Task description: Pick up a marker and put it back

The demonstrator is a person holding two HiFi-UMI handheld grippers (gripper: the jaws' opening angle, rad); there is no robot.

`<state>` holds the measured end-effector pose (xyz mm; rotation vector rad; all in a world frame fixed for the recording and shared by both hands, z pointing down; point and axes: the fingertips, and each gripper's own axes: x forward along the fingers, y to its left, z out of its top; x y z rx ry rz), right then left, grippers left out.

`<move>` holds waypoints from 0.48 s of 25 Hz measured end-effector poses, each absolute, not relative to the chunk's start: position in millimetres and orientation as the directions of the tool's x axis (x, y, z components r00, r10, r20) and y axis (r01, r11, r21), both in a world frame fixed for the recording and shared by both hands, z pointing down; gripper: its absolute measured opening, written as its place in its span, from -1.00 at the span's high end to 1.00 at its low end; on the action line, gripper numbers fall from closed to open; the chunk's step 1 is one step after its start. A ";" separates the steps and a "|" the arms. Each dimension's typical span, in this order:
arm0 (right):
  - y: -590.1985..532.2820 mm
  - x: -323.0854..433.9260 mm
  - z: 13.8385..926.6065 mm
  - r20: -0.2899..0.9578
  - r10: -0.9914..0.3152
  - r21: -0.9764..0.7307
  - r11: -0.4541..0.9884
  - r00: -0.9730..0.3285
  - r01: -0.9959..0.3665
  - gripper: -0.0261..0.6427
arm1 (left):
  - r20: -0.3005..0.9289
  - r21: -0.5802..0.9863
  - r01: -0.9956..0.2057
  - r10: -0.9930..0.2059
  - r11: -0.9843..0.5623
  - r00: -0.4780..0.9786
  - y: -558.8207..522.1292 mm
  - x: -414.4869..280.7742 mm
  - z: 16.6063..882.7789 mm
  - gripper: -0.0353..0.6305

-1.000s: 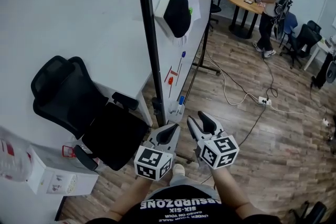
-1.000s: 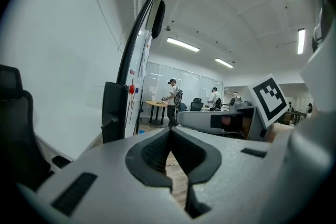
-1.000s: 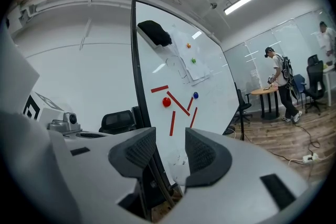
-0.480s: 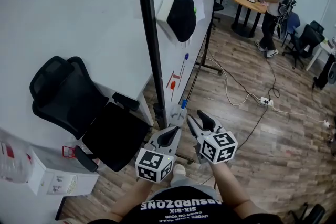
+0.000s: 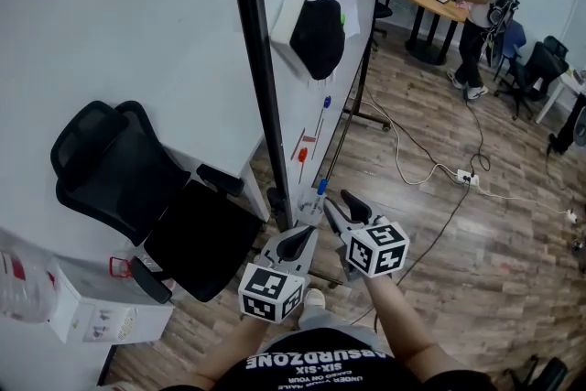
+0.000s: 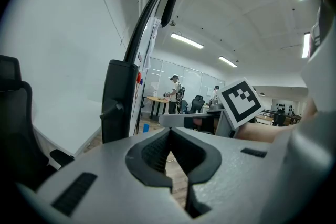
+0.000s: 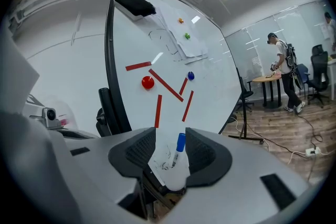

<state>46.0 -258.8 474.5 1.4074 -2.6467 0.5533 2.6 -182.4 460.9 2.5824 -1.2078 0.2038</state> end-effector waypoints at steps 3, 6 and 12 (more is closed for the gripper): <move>-265.3 44.7 479.7 0.262 -0.777 -0.276 0.507 -0.572 -0.816 0.46 | 0.250 0.198 -0.770 -0.728 -0.607 0.638 -184.8 2.2 462.8 0.87; -270.2 42.8 487.5 0.281 -0.768 -0.288 0.504 -0.575 -0.814 0.46 | 0.254 0.202 -0.771 -0.728 -0.604 0.637 -187.7 1.7 464.4 0.87; -278.4 39.5 504.7 0.312 -0.750 -0.314 0.498 -0.584 -0.808 0.46 | 0.264 0.200 -0.769 -0.722 -0.608 0.640 -191.3 2.1 468.1 0.87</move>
